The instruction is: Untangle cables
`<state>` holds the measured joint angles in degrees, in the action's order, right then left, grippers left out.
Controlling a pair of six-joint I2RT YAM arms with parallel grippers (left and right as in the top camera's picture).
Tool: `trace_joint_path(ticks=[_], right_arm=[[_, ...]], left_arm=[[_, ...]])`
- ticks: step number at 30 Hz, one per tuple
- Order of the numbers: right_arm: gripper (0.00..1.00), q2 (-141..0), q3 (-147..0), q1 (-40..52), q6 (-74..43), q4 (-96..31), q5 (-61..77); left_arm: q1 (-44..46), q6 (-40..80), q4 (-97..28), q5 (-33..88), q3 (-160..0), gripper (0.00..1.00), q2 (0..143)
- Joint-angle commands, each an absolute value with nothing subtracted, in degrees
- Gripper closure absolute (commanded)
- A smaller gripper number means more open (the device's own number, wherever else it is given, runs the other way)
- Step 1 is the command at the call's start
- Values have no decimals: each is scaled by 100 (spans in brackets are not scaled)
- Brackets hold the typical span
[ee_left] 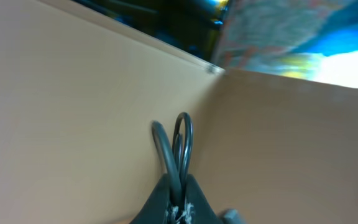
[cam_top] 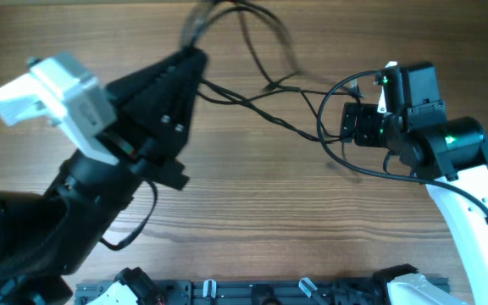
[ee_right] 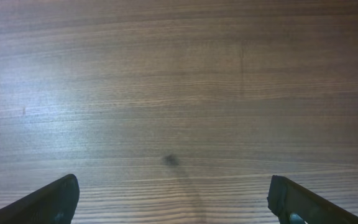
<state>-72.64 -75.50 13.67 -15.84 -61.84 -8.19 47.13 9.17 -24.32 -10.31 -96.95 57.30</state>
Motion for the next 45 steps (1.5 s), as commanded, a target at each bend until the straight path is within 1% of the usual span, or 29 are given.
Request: trace_joint_path(ticks=[1, 3, 6, 9, 15, 18, 20, 25, 27, 28, 29, 30, 31, 33, 35, 37, 39, 41, 42, 43, 44, 45], right_arm=[[0, -7319, -7531, 1343, -1719, -6173, -891], [0, -7319, -7531, 1343, -1715, -6178, -891], [0, -7319, -7531, 1343, -1712, -6173, -803], [0, -7319, -7531, 1343, -1712, -6169, -440], [0, -7319, -7531, 1343, -1601, -5959, -161], [0, -7319, -7531, 1345, -978, -5769, 633], [0, -7317, -7531, 1343, -808, -5701, 963], [0, -7317, -7531, 1345, 62, -5800, 2108], [0, -7317, -7531, 1343, 108, -5883, 2152], [0, -7317, -7531, 1343, 106, -5883, 2123], [0, -7317, -7531, 1343, 104, -5872, 2082], [0, -7317, -7531, 1343, 86, -5852, 2014], [0, -7317, -7531, 1343, -32, -5822, 1887], [0, -7317, -7531, 1343, -644, -5745, 1247], [0, -7317, -7531, 1343, -1184, -5741, 652], [0, -7317, -7531, 1343, -1577, -5743, 233], [0, -7317, -7531, 1343, -1712, -5728, 110], [0, -7317, -7531, 1343, -1688, -5710, 110], [0, -7317, -7531, 1343, -1638, -5701, 130], [0, -7317, -7531, 1343, -1520, -5699, 158], [0, -7317, -7531, 1345, -1140, -5701, 405], [0, -7317, -7531, 1345, -869, -5704, 644]], left_arm=[[4696, 530, -2591, -2600, -9789, 96, 5743], [4698, 530, -2687, -3190, -9789, 96, 5776], [4696, 469, -2851, -3444, -9789, 96, 5863], [4696, 469, -2967, -3983, -9789, 96, 5986], [4696, 475, -3124, -4235, -9789, 96, 6270], [4696, 486, -3210, -4388, -9789, 96, 6469], [4698, 493, -3317, -4381, -9789, 96, 6657], [4696, 493, -3369, -4466, -9789, 96, 7074], [4696, 495, -3367, -4466, -9789, 94, 7207], [4696, 545, -3371, -4466, -9789, 91, 7269], [4698, 663, -3380, -4462, -9789, 84, 7308], [4698, 773, -3420, -4436, -9789, 81, 7343], [4698, 867, -3487, -4362, -9789, 81, 7376], [4698, 1079, -3684, -4014, -9789, 80, 7426], [4698, 1120, -3852, -3660, -9789, 77, 7428], [4698, 1122, -3986, -3391, -9789, 72, 7428], [4698, 1164, -4093, -3321, -9789, 70, 7428], [4698, 1251, -4193, -3321, -9789, 64, 7426], [4698, 1249, -4237, -3326, -9789, 50, 7426], [4696, 1251, -4298, -3326, -9789, 32, 7426], [4694, 1337, -4445, -3341, -9789, 18, 7426], [4665, 1496, -4574, -3415, -9789, 13, 7426]])
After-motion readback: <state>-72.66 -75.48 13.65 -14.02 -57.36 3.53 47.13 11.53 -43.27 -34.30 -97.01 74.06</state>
